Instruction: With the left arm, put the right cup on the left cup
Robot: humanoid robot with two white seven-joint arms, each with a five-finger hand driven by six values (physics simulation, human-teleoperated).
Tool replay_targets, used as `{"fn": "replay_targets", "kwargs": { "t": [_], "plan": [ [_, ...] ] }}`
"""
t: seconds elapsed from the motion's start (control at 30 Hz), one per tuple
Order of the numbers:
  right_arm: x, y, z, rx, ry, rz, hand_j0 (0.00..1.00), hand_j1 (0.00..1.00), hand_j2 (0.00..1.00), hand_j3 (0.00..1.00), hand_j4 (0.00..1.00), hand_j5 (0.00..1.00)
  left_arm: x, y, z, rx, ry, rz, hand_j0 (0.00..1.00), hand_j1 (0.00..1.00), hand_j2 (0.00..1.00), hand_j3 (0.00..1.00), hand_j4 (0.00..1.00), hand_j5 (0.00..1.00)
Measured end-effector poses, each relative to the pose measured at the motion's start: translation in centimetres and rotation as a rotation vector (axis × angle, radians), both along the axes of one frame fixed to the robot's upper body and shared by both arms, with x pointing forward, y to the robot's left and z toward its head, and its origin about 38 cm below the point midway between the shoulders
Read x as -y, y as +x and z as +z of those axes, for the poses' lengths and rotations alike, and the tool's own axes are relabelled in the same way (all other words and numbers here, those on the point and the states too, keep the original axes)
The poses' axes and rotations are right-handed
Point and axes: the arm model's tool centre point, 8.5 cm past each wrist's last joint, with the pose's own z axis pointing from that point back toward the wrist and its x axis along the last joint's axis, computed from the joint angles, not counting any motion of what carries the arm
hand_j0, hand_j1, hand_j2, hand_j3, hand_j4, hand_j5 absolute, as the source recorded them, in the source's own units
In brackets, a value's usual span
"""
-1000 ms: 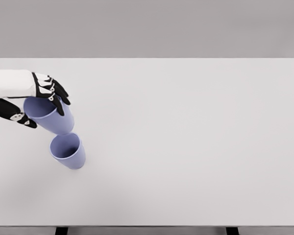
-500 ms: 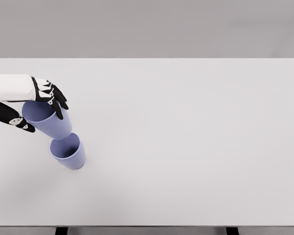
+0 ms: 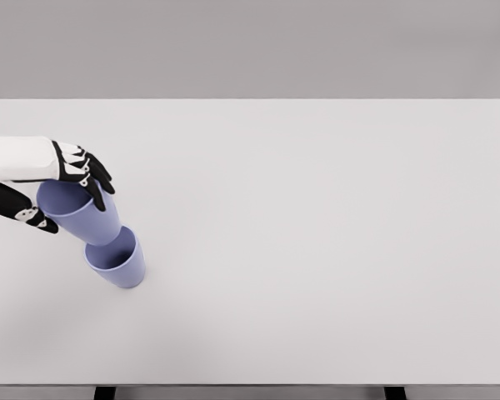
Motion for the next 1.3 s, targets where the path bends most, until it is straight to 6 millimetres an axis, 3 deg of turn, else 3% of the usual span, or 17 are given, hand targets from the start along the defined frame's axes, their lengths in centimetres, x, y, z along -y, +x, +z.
{"fn": "replay_targets", "kwargs": {
  "t": [1.3],
  "plan": [
    [0.00, 0.00, 0.00, 0.000, 0.000, 0.000, 1.00, 1.00, 1.00, 1.00, 1.00, 1.00, 0.15, -0.17, -0.94, -0.038, -0.021, -0.001, 0.68, 0.68, 0.68, 0.68, 0.68, 0.68]
  ]
}}
